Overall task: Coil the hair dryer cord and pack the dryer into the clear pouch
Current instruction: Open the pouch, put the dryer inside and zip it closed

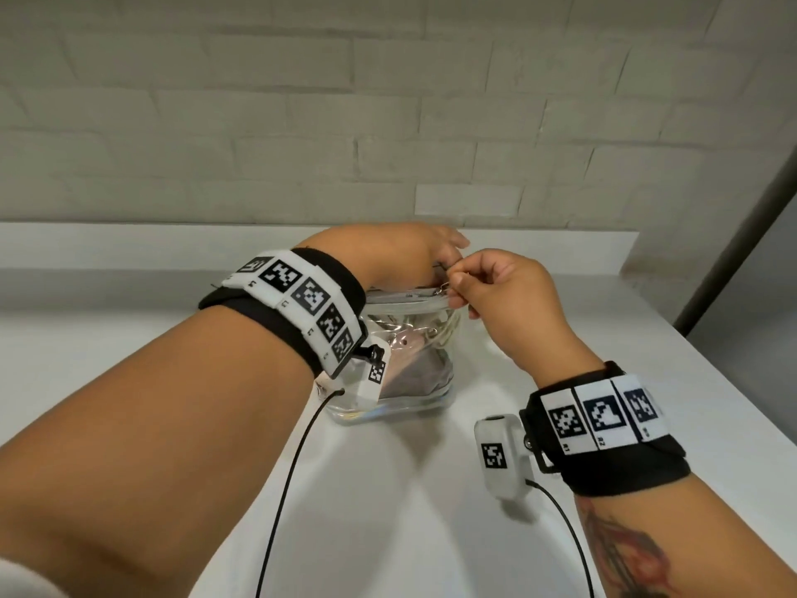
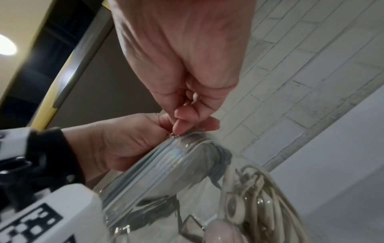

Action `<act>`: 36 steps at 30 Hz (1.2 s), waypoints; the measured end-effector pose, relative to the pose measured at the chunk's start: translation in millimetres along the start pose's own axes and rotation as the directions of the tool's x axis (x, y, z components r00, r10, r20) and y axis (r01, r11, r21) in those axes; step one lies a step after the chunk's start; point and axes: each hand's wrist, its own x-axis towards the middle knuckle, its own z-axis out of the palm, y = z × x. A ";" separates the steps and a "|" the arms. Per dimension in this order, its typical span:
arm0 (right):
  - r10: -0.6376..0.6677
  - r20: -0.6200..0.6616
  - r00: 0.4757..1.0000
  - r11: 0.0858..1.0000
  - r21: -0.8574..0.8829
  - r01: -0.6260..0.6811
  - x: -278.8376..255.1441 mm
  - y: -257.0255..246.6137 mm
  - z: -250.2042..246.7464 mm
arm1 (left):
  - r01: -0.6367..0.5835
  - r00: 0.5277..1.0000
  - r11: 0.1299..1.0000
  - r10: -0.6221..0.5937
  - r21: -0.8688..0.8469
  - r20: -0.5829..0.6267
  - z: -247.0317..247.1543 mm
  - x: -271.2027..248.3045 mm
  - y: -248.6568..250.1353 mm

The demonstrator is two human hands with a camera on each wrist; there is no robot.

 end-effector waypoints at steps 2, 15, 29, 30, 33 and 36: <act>-0.014 -0.033 0.999 1.000 0.008 0.015 -2.1 0.7 4.1 | -0.024 1.000 1.000 0.024 0.003 -0.013 2.6 -1.4 2.3; -0.279 -0.011 0.960 0.942 -0.197 0.271 -47.7 7.1 35.0 | -0.028 0.999 0.999 0.029 0.037 -0.022 10.5 13.0 7.5; -0.099 0.487 0.868 0.698 -0.588 0.409 88.3 -41.4 52.5 | 0.142 0.651 0.166 -0.758 -0.976 -0.035 31.3 -79.8 -82.1; -0.033 0.557 0.830 0.624 -0.637 0.452 89.9 -41.8 61.8 | 0.097 0.667 0.127 -0.744 -0.987 -0.030 32.8 -78.7 -79.9; 0.049 0.653 0.755 0.524 -0.661 0.537 93.7 -36.5 81.1 | 0.014 0.704 0.021 -0.710 -1.000 -0.005 31.2 -76.3 -76.5; 0.035 0.653 0.756 0.501 -0.666 0.552 97.1 -30.9 84.1 | 0.078 0.726 -0.020 -0.684 -0.997 0.070 31.3 -73.5 -75.8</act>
